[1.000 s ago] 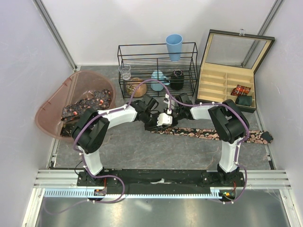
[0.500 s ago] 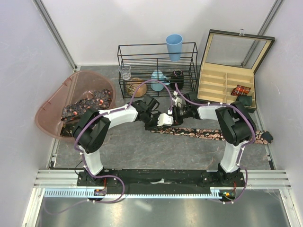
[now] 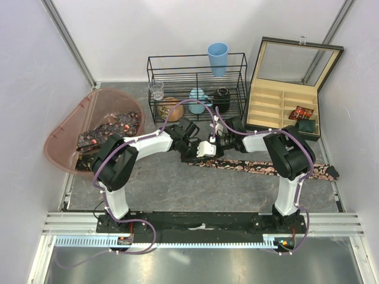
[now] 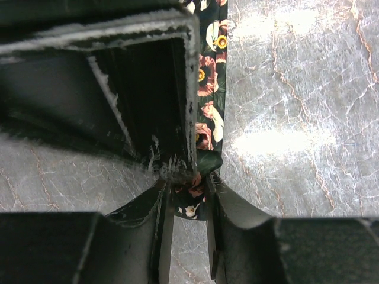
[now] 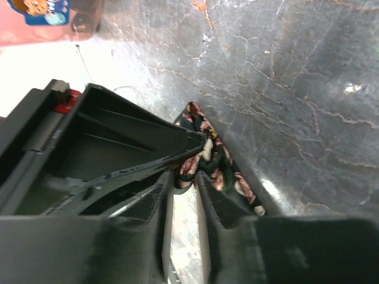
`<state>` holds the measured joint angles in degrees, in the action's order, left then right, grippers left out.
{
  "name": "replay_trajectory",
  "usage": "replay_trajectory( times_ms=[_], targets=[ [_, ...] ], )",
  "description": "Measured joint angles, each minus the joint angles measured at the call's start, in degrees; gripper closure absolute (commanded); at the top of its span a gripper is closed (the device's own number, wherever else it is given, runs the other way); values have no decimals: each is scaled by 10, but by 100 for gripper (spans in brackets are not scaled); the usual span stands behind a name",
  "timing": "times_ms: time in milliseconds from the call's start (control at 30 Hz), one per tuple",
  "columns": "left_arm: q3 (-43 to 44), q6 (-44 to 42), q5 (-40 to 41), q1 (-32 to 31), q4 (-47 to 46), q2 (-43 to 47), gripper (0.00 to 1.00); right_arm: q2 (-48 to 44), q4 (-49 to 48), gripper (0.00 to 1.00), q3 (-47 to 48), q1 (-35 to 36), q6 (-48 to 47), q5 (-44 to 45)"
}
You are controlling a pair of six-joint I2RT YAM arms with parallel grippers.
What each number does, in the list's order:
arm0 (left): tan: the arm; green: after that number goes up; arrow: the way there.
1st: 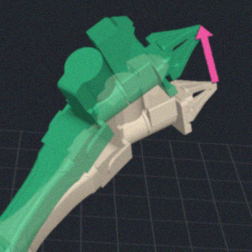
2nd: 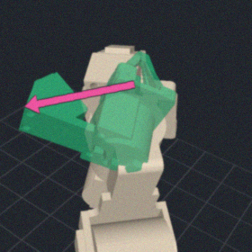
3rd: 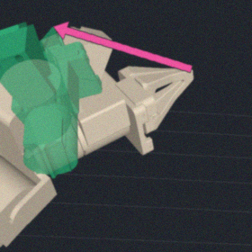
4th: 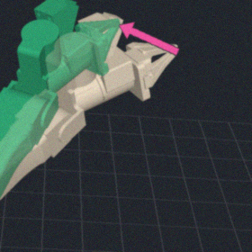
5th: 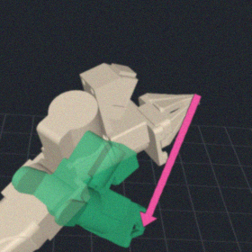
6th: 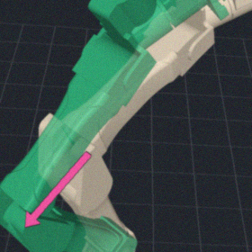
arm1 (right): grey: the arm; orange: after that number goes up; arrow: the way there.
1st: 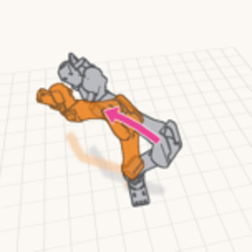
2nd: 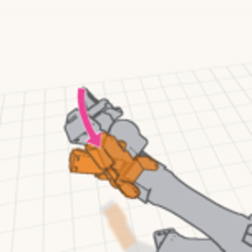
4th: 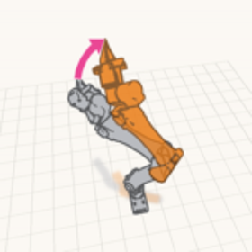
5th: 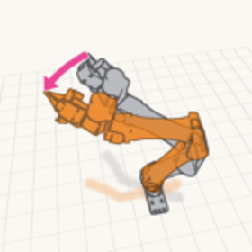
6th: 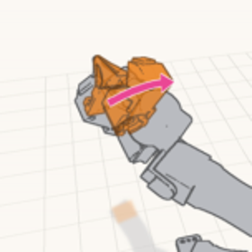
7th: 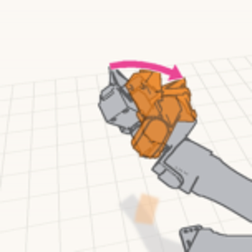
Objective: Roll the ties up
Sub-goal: Roll the tie at the center of the board.
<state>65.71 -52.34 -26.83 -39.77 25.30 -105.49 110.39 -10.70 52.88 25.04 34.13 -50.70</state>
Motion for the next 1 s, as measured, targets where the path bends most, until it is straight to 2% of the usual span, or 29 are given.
replay_trajectory(
  times_ms=[33, 100, 300, 400, 533, 700, 833, 1000],
  targets=[
    [0, 0, 0, 0, 1, 0, 67, 2, 1, 91, 0, 0, -4, 1],
    [0, 0, 0, 0, 1, 0, 61, 2, 11, 100, 0, 0, -16, 6],
    [-2, 11, -17, 4, 7, 5, 36, 2, 70, 100, 7, -3, -92, 26],
    [-24, 31, -44, 17, 1, 32, 30, 2, 106, 100, 14, -9, -136, 24],
    [-74, 66, -96, 41, -38, 97, 27, -1, 147, 100, 20, -16, -183, 13],
    [-165, 139, -140, 49, -155, 172, 25, -5, 203, 100, 20, -31, -240, -6],
    [-242, 215, -161, 47, -282, 190, 21, -5, 245, 100, 20, -46, -278, -23],
    [-304, 272, -169, 44, -397, 181, 24, -5, 280, 100, 20, -55, -310, -34]
  ],
)
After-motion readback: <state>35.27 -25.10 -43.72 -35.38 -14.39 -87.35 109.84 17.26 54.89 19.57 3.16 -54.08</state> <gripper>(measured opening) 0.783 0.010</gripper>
